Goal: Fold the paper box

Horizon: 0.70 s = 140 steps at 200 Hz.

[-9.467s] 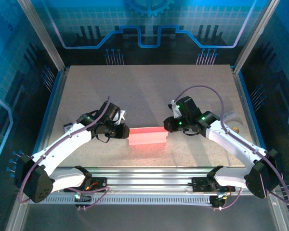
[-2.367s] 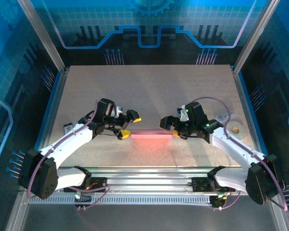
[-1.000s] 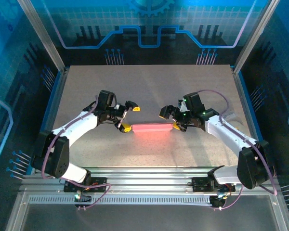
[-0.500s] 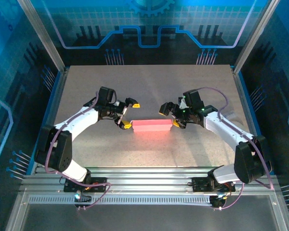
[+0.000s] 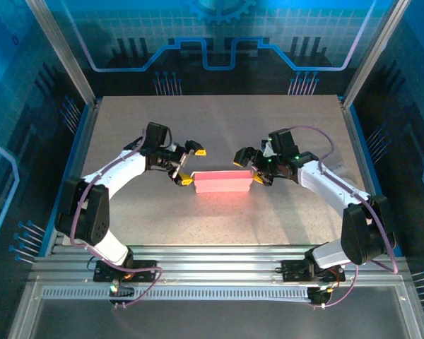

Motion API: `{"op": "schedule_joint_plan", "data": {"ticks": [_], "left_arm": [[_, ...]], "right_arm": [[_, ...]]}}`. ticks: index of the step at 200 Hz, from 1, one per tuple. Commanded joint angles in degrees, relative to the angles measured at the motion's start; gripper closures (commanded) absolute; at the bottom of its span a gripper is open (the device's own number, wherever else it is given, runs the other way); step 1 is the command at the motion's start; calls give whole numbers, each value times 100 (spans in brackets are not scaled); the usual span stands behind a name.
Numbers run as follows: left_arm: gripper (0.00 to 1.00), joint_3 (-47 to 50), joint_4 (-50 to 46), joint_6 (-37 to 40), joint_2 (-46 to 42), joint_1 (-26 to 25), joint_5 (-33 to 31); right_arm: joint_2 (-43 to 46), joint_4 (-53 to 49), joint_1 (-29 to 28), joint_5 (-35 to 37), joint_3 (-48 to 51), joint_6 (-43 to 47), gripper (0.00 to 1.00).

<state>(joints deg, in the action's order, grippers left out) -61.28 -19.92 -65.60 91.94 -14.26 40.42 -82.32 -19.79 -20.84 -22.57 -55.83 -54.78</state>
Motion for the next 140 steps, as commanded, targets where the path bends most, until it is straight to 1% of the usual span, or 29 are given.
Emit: {"op": "schedule_joint_plan", "data": {"ticks": [1,63,140], "left_arm": [[1,-235,-219,234,44,29,387],[1,-227,-293,362,83,90,365],[1,-244,-284,416,187,103,378]], "right_arm": [[-38,16,58,-318,-246,132,0],[-27,-130,140,-178,-275,256,0],[-126,-52,159,-248,-236,223,0]]}}
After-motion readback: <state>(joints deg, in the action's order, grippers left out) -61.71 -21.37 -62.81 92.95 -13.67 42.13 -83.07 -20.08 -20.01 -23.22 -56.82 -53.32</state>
